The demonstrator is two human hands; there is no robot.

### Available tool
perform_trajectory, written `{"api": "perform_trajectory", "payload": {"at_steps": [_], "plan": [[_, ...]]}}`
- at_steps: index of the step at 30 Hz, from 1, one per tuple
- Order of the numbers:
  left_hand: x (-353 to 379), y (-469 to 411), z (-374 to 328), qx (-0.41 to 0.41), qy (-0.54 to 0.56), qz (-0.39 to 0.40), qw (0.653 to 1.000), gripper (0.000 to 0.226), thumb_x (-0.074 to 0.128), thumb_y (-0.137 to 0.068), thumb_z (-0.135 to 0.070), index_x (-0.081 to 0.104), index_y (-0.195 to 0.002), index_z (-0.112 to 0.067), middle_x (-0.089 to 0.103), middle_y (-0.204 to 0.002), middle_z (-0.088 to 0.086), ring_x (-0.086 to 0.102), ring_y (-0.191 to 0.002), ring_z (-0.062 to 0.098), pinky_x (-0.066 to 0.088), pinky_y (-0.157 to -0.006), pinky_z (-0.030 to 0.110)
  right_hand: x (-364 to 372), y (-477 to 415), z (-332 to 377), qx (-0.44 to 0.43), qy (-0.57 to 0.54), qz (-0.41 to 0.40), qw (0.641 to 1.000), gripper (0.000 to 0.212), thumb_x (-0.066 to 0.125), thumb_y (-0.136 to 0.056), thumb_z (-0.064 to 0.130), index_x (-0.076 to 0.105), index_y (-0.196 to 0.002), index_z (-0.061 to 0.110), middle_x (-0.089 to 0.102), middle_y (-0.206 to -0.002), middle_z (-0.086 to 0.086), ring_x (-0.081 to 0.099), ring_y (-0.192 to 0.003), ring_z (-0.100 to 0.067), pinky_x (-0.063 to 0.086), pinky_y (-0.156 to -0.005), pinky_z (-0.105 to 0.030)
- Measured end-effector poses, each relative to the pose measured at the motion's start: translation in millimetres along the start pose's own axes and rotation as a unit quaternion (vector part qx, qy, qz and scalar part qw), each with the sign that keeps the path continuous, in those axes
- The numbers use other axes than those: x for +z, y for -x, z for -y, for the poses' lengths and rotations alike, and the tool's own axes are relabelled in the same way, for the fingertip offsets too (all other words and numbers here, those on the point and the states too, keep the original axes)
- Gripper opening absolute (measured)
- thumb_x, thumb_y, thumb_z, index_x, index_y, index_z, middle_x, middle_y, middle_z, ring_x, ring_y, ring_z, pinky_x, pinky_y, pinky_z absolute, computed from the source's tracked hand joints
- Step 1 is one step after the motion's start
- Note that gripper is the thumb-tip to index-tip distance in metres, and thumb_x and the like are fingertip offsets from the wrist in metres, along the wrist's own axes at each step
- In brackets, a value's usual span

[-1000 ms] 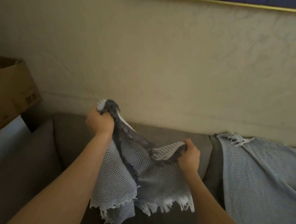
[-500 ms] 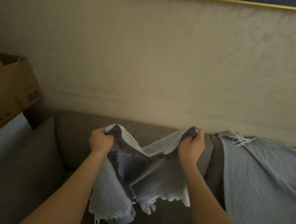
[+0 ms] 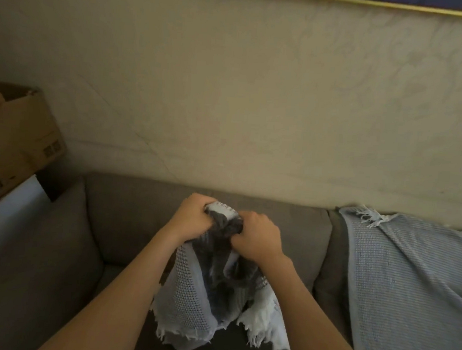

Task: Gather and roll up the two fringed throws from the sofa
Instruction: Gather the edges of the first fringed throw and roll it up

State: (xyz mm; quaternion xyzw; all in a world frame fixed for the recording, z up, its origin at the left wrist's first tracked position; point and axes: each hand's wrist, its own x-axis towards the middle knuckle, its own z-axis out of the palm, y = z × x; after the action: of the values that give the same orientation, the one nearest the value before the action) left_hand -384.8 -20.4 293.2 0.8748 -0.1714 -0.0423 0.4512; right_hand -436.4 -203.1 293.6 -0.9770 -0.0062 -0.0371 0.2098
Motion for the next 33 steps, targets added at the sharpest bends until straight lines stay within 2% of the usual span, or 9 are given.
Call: {"api": "perform_trajectory", "payload": {"at_steps": [5,9,16,19,22,24,26,29,33], "plan": [[5,12,13,0.013,-0.088,0.008,0.996,0.017,0.074,-0.092,-0.009,0.074,-0.096,-0.026,0.073,-0.090,-0.010,0.067,-0.084,0.000,0.048,-0.068,0.017,-24,-1,-2,0.067,-0.060,-0.041,0.995,0.010,0.056,-0.071,0.022,0.056,-0.070,0.012,0.063,-0.069,-0.006,0.061,-0.069,-0.037,0.046,-0.058,-0.036],[11,23,25,-0.001,-0.135,-0.027,0.990,0.025,0.077,-0.083,-0.011,0.065,-0.087,-0.033,0.071,-0.089,-0.011,0.069,-0.086,0.014,0.055,-0.071,0.034,-34,2,9,0.079,-0.164,-0.114,0.977,0.017,0.053,-0.067,0.019,0.041,-0.057,0.012,0.048,-0.053,-0.002,0.048,-0.053,-0.029,0.031,-0.049,-0.029],[16,35,48,-0.129,-0.152,-0.096,0.975,0.036,0.067,-0.089,0.000,0.053,-0.074,-0.029,0.059,-0.073,-0.003,0.068,-0.082,0.031,0.056,-0.070,0.039,-58,3,22,0.059,-0.331,-0.260,0.905,0.020,0.045,-0.065,0.014,0.030,-0.053,0.021,0.031,-0.048,0.007,0.026,-0.051,-0.016,0.019,-0.051,-0.032],[20,39,53,-0.165,-0.139,-0.120,0.969,0.017,0.065,-0.095,0.002,0.070,-0.097,-0.014,0.069,-0.087,0.007,0.069,-0.093,0.037,0.056,-0.076,0.042,-67,3,26,0.037,-0.396,-0.314,0.862,0.026,0.044,-0.068,0.007,0.032,-0.052,0.023,0.030,-0.047,0.010,0.021,-0.052,-0.009,0.018,-0.049,-0.031],[20,35,52,-0.170,-0.061,-0.168,0.969,0.020,0.059,-0.101,-0.001,0.070,-0.116,-0.009,0.073,-0.104,0.013,0.066,-0.094,0.035,0.057,-0.085,0.048,-66,0,22,0.062,-0.420,-0.356,0.833,0.036,0.047,-0.073,0.001,0.032,-0.053,0.026,0.029,-0.047,0.010,0.018,-0.051,-0.007,0.017,-0.047,-0.022],[16,32,43,-0.170,0.028,-0.189,0.967,0.021,0.054,-0.102,-0.003,0.069,-0.115,-0.010,0.073,-0.109,0.012,0.063,-0.096,0.030,0.053,-0.088,0.043,-60,-8,7,0.108,-0.372,-0.321,0.864,0.036,0.055,-0.079,0.004,0.033,-0.057,0.022,0.030,-0.050,0.009,0.021,-0.049,-0.010,0.019,-0.046,-0.025],[12,29,40,-0.174,0.070,-0.157,0.970,0.019,0.055,-0.102,-0.011,0.072,-0.110,-0.013,0.075,-0.108,0.011,0.067,-0.101,0.033,0.052,-0.089,0.046,-52,-17,-16,0.168,-0.235,-0.183,0.940,0.027,0.066,-0.085,0.023,0.046,-0.067,0.019,0.046,-0.059,0.001,0.040,-0.051,-0.017,0.030,-0.047,-0.027],[7,27,36,-0.193,0.050,-0.042,0.979,0.021,0.067,-0.096,-0.032,0.079,-0.092,-0.016,0.079,-0.090,0.010,0.075,-0.093,0.031,0.058,-0.081,0.043,-34,-15,-35,0.222,-0.067,-0.011,0.973,0.054,0.073,-0.079,0.050,0.050,-0.110,0.012,0.064,-0.099,-0.010,0.065,-0.089,-0.034,0.054,-0.070,-0.041],[13,26,29,-0.176,0.011,0.026,0.984,0.027,0.075,-0.091,-0.032,0.071,-0.065,-0.024,0.071,-0.060,-0.010,0.067,-0.060,-0.001,0.048,-0.058,0.022,-5,2,-25,0.057,-0.118,0.004,0.991,0.081,0.075,-0.071,0.062,0.046,-0.142,0.035,0.069,-0.128,0.001,0.066,-0.116,-0.027,0.057,-0.093,-0.042]]}}
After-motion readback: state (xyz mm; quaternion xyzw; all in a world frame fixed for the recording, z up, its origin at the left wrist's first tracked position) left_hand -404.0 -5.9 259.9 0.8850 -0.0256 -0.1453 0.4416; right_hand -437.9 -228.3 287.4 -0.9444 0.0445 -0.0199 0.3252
